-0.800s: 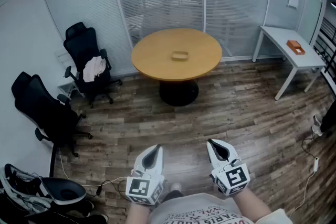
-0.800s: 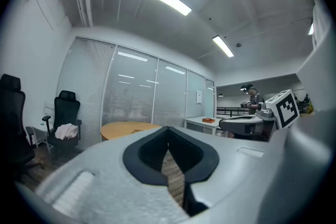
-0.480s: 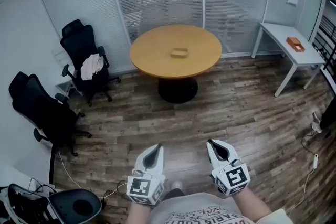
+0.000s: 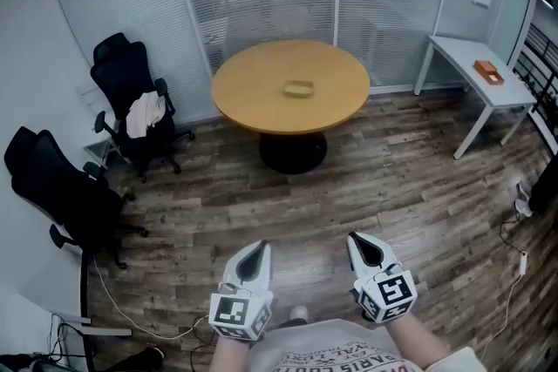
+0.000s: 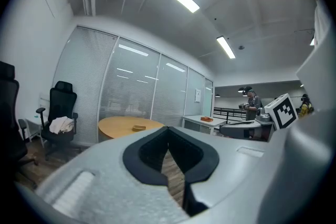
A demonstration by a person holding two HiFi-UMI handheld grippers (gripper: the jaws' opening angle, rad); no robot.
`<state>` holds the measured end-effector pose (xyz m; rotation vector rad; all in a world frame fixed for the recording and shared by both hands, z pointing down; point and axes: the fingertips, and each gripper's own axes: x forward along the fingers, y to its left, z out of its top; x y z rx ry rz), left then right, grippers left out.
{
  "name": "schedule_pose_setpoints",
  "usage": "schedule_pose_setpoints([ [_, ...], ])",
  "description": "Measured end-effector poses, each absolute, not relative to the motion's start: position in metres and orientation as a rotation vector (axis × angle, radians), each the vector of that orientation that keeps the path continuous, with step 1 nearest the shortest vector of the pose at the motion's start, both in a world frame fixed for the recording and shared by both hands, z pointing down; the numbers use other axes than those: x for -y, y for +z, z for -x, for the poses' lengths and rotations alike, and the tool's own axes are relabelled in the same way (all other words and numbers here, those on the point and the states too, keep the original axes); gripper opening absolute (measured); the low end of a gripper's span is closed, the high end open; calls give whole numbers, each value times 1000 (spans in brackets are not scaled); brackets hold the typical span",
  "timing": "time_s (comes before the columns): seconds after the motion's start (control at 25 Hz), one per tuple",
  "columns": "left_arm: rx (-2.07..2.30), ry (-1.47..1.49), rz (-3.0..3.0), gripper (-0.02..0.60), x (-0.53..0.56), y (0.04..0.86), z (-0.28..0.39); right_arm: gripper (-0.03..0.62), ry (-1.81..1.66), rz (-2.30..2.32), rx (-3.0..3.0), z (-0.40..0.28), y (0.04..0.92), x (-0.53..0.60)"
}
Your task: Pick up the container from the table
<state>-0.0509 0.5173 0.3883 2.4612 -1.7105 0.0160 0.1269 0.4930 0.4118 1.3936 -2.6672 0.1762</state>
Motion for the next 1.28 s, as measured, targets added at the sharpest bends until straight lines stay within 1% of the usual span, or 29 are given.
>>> schedule_pose_setpoints([
  [0.4, 1674, 15, -2465, 6, -466, 399, 106, 3, 225, -1460, 2619, -76, 428, -435],
  [0.76, 1731, 29, -2406, 6, -405, 412, 127, 3, 264, -1439, 2618, -63, 442, -361],
  [1.0, 1774, 59, -2374, 6, -327, 418, 119, 3, 289, -1390, 2645, -66, 449, -273],
  [1.28, 1839, 35, -2330, 6, -199, 406, 108, 3, 257, -1332, 2673, -80, 438, -144],
])
